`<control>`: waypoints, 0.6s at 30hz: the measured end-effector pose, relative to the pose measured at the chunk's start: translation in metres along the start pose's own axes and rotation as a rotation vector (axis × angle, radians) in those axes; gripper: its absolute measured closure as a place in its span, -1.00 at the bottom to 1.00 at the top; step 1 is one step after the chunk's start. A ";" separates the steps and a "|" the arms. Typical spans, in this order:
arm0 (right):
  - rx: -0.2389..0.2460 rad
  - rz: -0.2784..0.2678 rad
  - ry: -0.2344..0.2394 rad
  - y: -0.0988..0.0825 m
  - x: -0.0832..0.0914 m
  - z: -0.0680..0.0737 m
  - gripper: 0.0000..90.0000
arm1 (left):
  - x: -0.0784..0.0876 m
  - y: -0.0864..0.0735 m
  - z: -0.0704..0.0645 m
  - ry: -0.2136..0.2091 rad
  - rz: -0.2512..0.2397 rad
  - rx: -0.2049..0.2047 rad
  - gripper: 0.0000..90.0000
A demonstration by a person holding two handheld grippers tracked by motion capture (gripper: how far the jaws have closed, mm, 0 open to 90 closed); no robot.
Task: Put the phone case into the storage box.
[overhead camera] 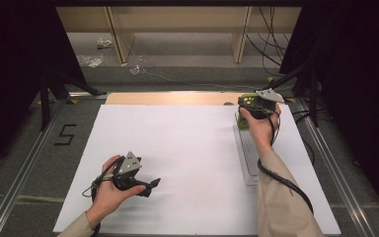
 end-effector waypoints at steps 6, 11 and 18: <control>-0.002 0.007 -0.005 0.000 0.000 0.000 -0.78 | 0.000 0.000 0.000 0.000 0.001 -0.001 -0.98; -0.008 0.011 0.003 0.000 -0.002 0.000 -0.94 | 0.000 0.000 0.000 -0.002 0.003 0.000 -0.98; -0.010 0.015 -0.014 0.003 -0.001 -0.002 -0.99 | 0.000 0.000 0.000 -0.001 0.001 -0.001 -0.98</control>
Point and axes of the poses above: each handheld gripper's, and its own axes: x roughly backward along the jaws, y roughly out of its top, z roughly to its left, the point moved 1 cm from there along -x, roughly forward along the jaws, and after that the axes turned 15 degrees about x, right-handed, at the moved point
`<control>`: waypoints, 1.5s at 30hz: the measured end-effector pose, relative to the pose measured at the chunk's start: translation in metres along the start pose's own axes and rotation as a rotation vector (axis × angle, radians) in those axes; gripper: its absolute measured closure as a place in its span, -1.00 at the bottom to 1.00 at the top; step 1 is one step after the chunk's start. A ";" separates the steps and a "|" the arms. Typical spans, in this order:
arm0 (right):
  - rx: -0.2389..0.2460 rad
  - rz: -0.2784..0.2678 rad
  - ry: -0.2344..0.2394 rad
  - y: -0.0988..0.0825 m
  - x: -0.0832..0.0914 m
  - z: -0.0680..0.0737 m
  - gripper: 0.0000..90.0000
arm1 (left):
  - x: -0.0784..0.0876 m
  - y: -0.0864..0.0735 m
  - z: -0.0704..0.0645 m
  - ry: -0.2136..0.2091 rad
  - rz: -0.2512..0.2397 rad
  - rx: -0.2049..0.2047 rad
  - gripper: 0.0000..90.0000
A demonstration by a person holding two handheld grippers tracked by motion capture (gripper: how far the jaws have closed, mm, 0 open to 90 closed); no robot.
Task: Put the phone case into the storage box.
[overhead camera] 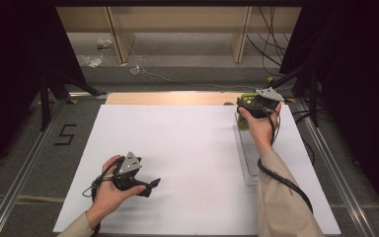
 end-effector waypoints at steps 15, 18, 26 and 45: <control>0.001 0.019 0.004 0.004 0.007 -0.001 -0.99 | 0.000 0.000 0.000 0.004 -0.001 -0.001 -0.98; -0.001 0.025 0.006 0.003 0.008 -0.001 -0.99 | 0.000 0.001 0.000 0.004 0.000 -0.002 -0.98; -0.009 0.035 0.007 0.001 0.014 0.000 -0.99 | 0.000 0.000 0.000 0.004 -0.001 -0.004 -0.98; -0.021 0.038 0.017 -0.003 0.030 -0.002 -0.99 | -0.001 0.000 -0.001 0.005 0.001 -0.002 -0.98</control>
Point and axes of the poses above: each handheld gripper's, and its own axes: x roughly backward along the jaws, y roughly out of its top, z roughly to its left, the point moved 1 cm from there along -x, roughly forward along the jaws, and after that the axes turned 15 degrees about x, right-handed, at the moved point
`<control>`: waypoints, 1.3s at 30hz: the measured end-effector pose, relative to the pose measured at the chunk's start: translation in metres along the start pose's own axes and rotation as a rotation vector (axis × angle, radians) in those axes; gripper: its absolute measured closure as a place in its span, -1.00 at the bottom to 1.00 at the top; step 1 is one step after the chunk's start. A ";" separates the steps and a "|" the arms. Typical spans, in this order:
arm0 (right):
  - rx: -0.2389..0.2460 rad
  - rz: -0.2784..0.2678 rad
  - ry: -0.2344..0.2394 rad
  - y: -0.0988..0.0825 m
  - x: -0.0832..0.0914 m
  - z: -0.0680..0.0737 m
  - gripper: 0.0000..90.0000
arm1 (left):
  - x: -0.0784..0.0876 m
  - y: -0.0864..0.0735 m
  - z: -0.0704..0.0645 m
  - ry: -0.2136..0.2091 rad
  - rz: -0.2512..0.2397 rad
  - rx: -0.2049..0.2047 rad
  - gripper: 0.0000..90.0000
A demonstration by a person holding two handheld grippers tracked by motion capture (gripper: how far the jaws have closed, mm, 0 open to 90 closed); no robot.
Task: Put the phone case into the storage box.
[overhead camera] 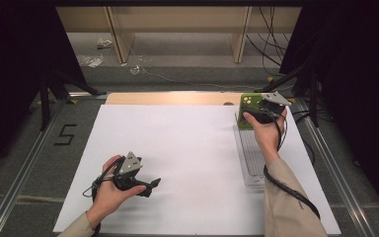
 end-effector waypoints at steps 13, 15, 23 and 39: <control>0.005 -0.013 0.032 0.001 0.013 0.004 -0.99 | 0.000 0.000 0.000 0.001 0.000 -0.001 -0.98; 0.009 -0.015 0.040 0.001 0.015 0.006 -0.99 | 0.000 0.000 0.000 0.001 0.000 0.000 -0.98; 0.025 -0.029 0.061 0.004 0.024 0.012 -0.99 | 0.000 0.000 0.000 0.003 0.000 -0.001 -0.98; 0.065 -0.047 0.129 0.000 0.043 0.029 -0.99 | 0.001 0.001 0.000 0.005 -0.005 0.000 -0.98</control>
Point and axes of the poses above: each handheld gripper's, and its own axes: x roughly backward along the jaws, y roughly out of its top, z roughly to its left, the point moved 1 cm from there along -x, roughly forward along the jaws, and after that the axes turned 15 degrees about x, right-handed, at the moved point
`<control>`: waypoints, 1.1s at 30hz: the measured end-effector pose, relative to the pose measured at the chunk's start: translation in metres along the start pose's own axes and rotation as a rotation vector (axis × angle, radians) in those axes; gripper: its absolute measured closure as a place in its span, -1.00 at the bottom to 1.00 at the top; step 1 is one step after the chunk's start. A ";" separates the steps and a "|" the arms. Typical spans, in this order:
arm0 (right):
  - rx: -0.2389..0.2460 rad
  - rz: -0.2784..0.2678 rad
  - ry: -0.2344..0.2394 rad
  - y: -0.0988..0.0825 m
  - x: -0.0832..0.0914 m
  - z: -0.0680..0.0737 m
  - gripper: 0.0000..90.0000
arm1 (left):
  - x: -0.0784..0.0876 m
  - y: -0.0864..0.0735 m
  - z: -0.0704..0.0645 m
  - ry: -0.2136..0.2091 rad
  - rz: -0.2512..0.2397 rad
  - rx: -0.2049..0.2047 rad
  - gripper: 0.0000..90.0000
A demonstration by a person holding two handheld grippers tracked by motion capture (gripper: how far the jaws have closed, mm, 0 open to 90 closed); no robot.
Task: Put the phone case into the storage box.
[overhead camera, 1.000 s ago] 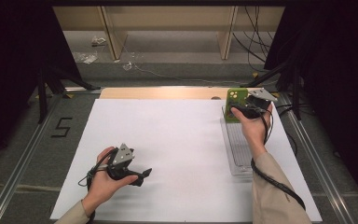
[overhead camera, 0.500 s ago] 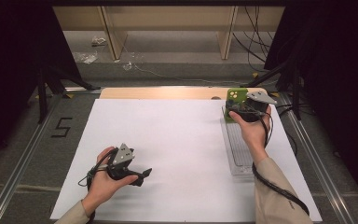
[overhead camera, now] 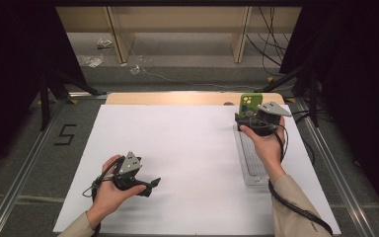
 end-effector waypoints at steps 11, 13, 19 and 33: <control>0.003 -0.022 0.077 0.000 0.015 0.016 -0.99 | 0.000 0.000 0.000 0.000 -0.001 0.001 -0.98; 0.007 -0.026 0.090 -0.001 0.017 0.019 -0.99 | 0.000 0.000 0.000 0.000 -0.001 0.001 -0.98; 0.022 -0.032 0.113 -0.001 0.022 0.026 -0.99 | 0.001 0.001 0.000 0.001 -0.004 0.000 -0.98; 0.046 -0.038 0.163 -0.004 0.034 0.037 -0.99 | 0.001 0.001 0.000 0.000 -0.003 0.002 -0.98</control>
Point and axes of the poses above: each handheld gripper's, and its own axes: x roughly backward along the jaws, y roughly out of its top, z roughly to its left, the point moved 1 cm from there along -x, roughly forward along the jaws, and after that the axes turned 15 degrees about x, right-handed, at the moved point
